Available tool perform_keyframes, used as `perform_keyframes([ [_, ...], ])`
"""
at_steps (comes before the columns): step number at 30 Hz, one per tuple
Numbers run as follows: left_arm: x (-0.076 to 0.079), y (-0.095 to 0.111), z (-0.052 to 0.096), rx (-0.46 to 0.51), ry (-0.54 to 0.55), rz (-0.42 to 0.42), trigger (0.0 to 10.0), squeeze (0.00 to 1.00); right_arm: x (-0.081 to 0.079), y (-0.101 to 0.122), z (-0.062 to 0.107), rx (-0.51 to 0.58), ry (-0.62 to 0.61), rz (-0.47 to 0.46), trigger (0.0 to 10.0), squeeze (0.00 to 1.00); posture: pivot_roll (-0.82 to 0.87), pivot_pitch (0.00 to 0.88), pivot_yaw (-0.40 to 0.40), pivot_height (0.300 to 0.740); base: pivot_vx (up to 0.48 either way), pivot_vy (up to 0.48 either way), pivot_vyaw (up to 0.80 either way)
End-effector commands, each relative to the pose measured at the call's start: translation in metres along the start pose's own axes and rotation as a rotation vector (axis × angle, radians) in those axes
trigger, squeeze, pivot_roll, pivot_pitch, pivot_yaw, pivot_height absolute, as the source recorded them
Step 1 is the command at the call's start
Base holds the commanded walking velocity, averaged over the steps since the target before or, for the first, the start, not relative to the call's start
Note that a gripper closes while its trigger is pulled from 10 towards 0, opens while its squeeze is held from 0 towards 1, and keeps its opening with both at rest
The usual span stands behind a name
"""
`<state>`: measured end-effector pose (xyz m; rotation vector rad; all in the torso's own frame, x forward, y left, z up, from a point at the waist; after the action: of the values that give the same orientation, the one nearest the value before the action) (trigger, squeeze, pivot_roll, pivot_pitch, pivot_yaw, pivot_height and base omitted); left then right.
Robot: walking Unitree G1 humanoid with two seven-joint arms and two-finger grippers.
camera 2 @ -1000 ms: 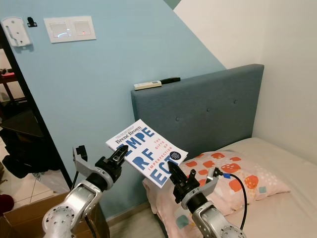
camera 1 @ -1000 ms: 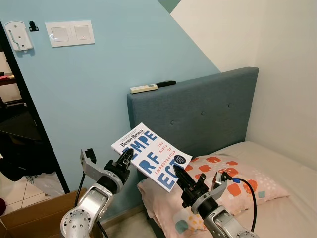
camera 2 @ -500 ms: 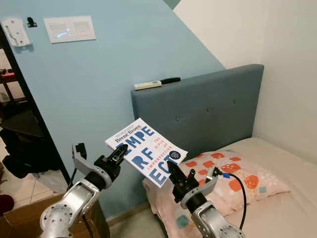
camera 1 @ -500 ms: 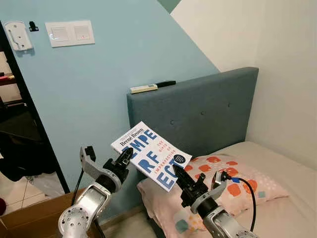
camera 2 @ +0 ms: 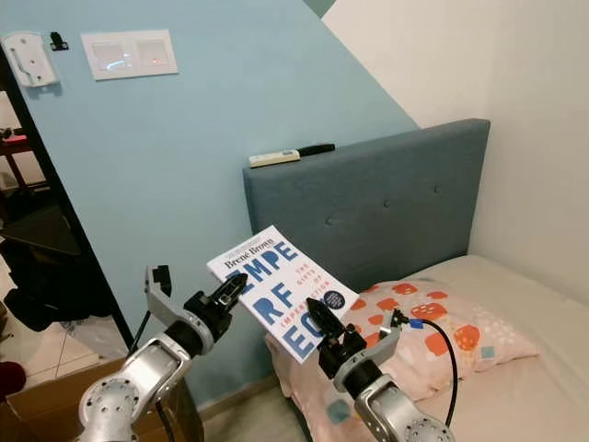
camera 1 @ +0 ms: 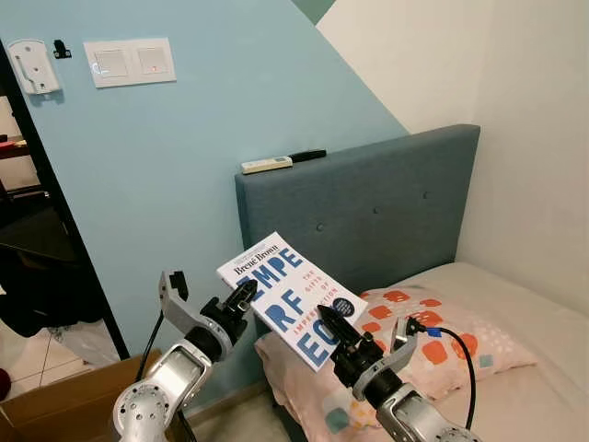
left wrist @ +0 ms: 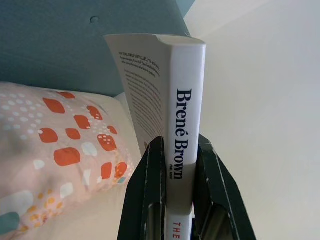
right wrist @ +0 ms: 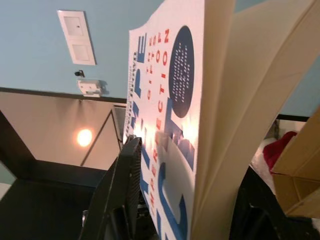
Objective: Clean up the room
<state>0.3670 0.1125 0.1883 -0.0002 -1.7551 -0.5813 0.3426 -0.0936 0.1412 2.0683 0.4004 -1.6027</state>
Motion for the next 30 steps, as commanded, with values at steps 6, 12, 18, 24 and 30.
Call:
perform_keyframes([
  [6, -0.0033, 0.0034, 0.0025, 0.005, 0.008, -0.013, 10.0, 0.0, -0.0091, -0.002, -0.0047, -0.004, 0.039, 0.014, 10.0, 0.0, 0.0, 0.059, 0.095, 0.74, 0.0, 0.0, 0.0],
  [12, -0.0041, 0.0044, 0.0023, 0.011, 0.011, -0.01, 10.0, 0.0, -0.0078, 0.0011, -0.0054, 0.014, 0.032, 0.011, 0.0, 0.0, 0.0, 0.059, 0.095, 0.74, 0.0, 0.0, 0.0],
  [18, -0.0046, 0.0044, 0.0027, 0.009, 0.014, -0.011, 10.0, 0.0, -0.0077, 0.0021, -0.0055, 0.023, 0.033, 0.008, 0.0, 0.0, 0.0, 0.053, 0.094, 0.74, 0.0, 0.0, 0.0],
  [24, -0.006, 0.0051, 0.0033, 0.008, 0.02, -0.042, 10.0, 1.0, -0.0089, 0.0019, -0.0062, 0.028, 0.039, 0.005, 0.0, 0.0, 0.0, 0.05, 0.093, 0.74, 0.0, 0.0, 0.0],
  [30, -0.0055, 0.0057, 0.0055, 0.012, 0.009, -0.047, 10.0, 1.0, -0.0091, 0.0018, -0.0059, 0.029, 0.043, 0.007, 0.0, 0.0, -0.01, 0.046, 0.09, 0.74, 0.0, 0.0, 0.0],
])
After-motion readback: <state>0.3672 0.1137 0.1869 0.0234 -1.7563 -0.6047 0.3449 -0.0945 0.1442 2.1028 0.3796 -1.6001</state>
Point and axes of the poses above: a point about 5 cm out from each wrist's last joint towards the gripper, its own z axis pointing back from the gripper into the wrist, its own y axis along the axis of the wrist's last joint, x = y × z, the point moved 4 cm from there along -z, pointing out of the wrist towards the gripper, and after that the axes turned 4 degrees about z, right-handed, at the moved point
